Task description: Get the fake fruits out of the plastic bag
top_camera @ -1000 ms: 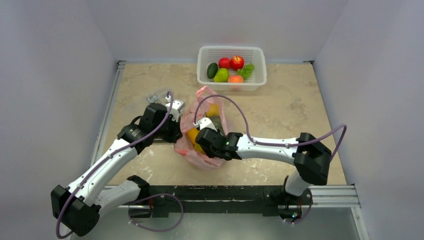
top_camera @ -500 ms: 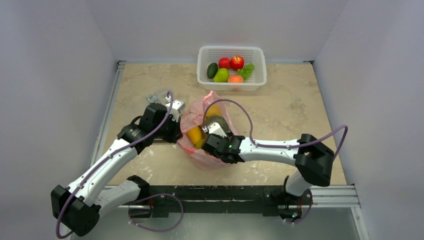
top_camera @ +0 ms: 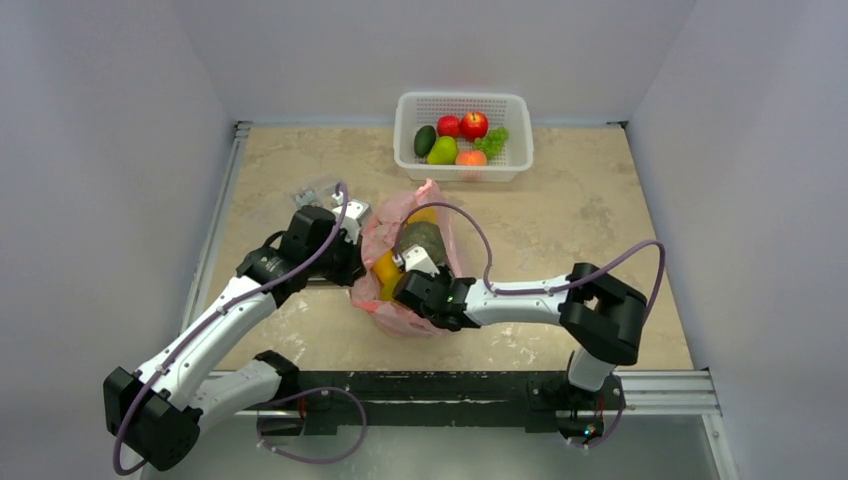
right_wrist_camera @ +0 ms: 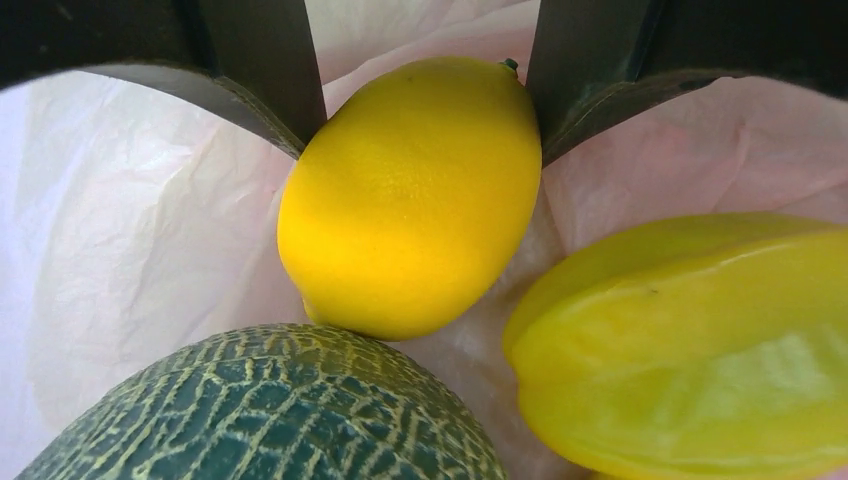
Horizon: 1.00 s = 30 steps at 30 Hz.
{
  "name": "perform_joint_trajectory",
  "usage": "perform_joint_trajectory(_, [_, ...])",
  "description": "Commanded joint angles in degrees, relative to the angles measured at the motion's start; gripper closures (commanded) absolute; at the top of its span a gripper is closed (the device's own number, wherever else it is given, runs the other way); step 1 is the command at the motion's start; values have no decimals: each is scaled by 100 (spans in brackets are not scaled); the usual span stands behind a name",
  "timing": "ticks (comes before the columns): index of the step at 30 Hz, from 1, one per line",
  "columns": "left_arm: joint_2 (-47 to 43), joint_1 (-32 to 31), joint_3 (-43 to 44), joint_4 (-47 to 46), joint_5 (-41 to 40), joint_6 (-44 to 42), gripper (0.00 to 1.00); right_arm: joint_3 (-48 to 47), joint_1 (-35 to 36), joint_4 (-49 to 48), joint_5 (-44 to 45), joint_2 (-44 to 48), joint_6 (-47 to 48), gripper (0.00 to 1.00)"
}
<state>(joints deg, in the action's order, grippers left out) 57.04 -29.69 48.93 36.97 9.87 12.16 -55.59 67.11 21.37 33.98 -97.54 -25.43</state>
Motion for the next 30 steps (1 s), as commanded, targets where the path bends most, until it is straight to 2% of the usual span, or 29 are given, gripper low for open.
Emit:
perform_joint_trajectory(1, [-8, -6, -10, -169, 64, -109, 100, 182, 21, -1060, 283, 571, 360, 52])
perform_joint_trajectory(5, [13, -1, -1, -173, 70, -109, 100, 915, 21, -2051, -35, 1524, 440, 63])
perform_joint_trajectory(9, [69, 4, 11, -173, 99, -108, 100, 1590, 21, -3032, -459, 2298, 439, 64])
perform_joint_trajectory(15, [73, -4, 3, -164, 87, -109, 100, 1942, 21, -3485, -929, 2854, 296, 68])
perform_joint_trajectory(22, [80, -8, 8, -164, 94, -103, 100, 1491, -64, -3209, -1234, 3215, 99, 73])
perform_joint_trajectory(30, [58, -2, 11, -149, 77, -109, 100, 916, -651, -2567, -1397, 3244, 39, 79])
